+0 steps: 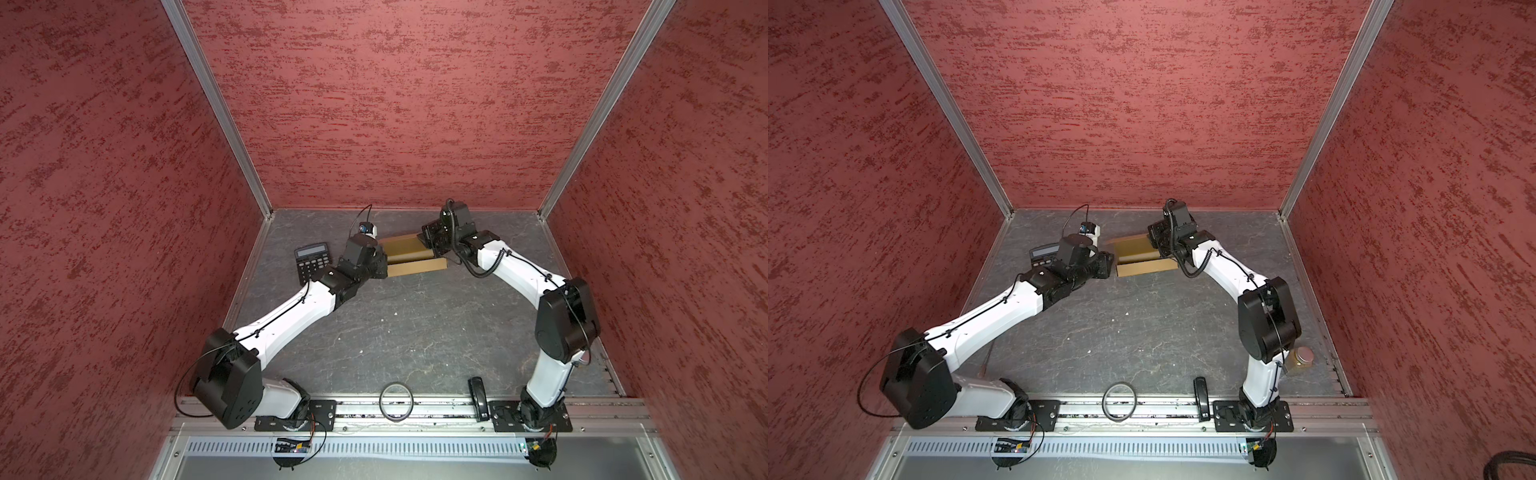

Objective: Fold the paper box

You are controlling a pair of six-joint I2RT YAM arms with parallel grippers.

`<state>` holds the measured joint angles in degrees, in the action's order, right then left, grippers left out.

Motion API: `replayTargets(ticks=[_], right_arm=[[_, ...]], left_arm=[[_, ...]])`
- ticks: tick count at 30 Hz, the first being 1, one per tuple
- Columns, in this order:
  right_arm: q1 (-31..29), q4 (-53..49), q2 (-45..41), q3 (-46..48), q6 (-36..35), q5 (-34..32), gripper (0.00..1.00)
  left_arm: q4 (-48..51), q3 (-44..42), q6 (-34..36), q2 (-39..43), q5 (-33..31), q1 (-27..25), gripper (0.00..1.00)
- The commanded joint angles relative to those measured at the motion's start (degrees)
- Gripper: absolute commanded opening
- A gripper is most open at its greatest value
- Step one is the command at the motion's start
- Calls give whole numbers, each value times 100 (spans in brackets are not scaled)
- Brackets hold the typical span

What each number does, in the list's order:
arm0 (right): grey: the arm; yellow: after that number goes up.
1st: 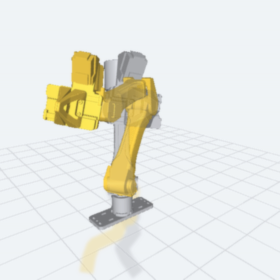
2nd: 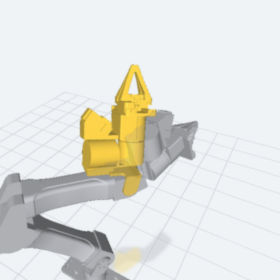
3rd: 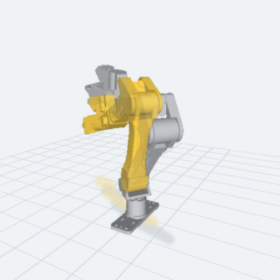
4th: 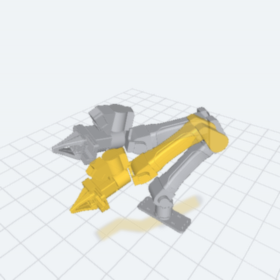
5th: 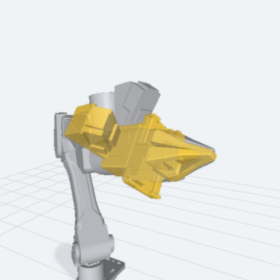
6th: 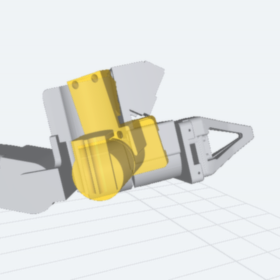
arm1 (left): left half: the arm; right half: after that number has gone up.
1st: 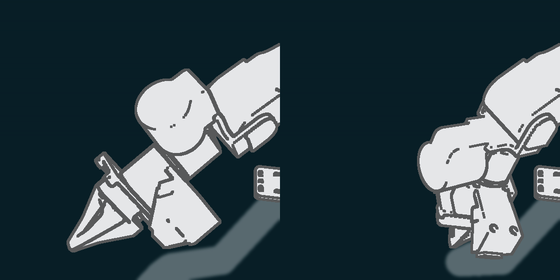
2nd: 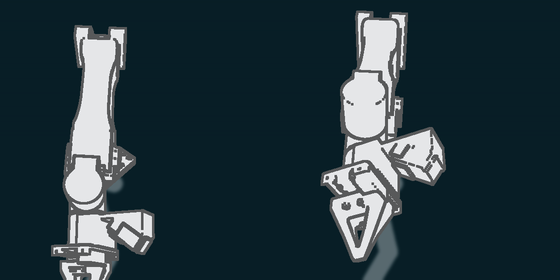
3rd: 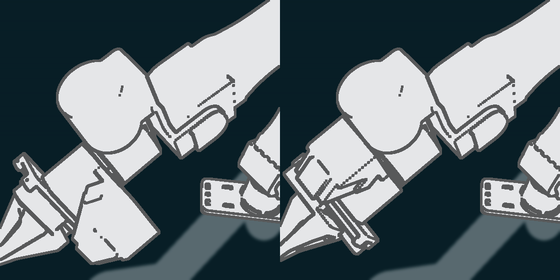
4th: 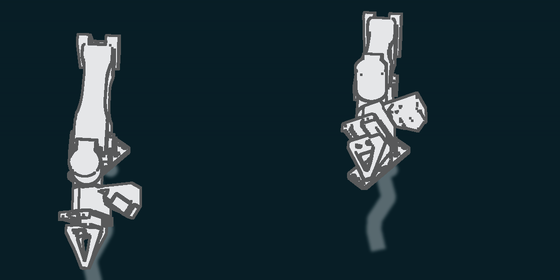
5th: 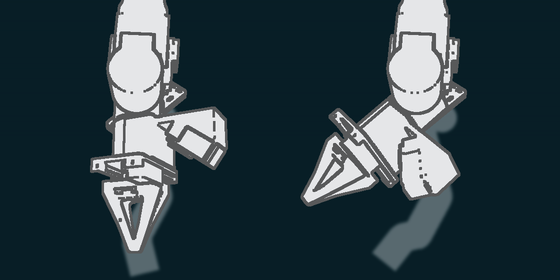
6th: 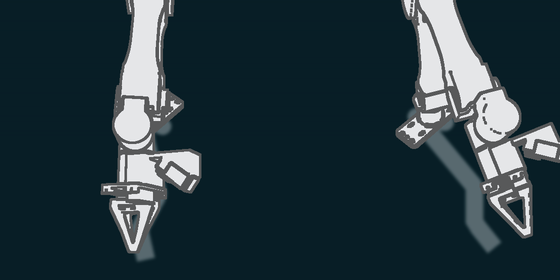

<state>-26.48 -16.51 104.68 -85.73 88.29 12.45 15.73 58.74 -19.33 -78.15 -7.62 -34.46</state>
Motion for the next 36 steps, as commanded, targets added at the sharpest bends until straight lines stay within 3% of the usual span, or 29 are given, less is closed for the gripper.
replayTargets(ticks=[1, 8, 14, 27, 36], right_arm=[[-50, -60, 37, 91, 373, -63, 0], [-50, -73, -10, 101, 360, -93, 0], [-50, -12, -91, 230, 382, -127, 0], [-50, 84, -220, 392, 421, -130, 0], [-50, 136, -347, 540, 444, -121, 0]], left_arm=[[217, -248, -240, 253, 432, -265, 45], [-97, -724, -334, 367, 1020, -906, 45], [-596, -842, -424, -115, 1280, -1027, 43], [-1483, -322, -412, -1636, 900, -934, 38], [-1896, 200, -440, -2192, 408, -704, 33]])
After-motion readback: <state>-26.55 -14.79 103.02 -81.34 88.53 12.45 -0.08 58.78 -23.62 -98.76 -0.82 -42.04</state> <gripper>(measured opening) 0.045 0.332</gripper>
